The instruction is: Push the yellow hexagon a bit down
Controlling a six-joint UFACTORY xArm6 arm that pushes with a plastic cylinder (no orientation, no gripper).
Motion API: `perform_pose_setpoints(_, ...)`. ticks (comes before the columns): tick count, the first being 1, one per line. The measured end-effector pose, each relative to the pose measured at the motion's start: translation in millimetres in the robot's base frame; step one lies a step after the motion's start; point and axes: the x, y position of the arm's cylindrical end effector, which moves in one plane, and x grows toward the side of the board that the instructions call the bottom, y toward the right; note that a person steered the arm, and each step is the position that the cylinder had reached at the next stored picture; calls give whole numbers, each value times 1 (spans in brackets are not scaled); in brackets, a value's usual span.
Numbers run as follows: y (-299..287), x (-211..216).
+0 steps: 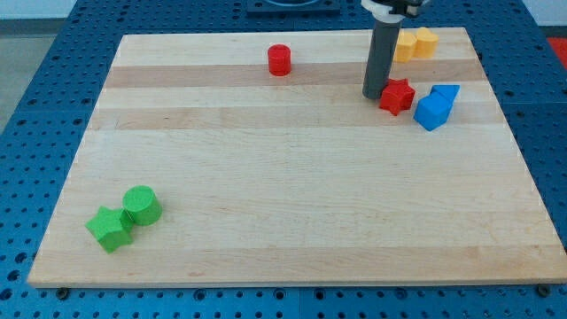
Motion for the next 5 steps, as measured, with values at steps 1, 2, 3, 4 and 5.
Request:
perform_pose_setpoints(1, -11, -30)
perform_pose_setpoints(2, -20, -60)
perform_pose_setpoints(3, -21, -91)
perform_pose_setpoints(4, -16, -118)
perform_pose_setpoints(5, 5, -137)
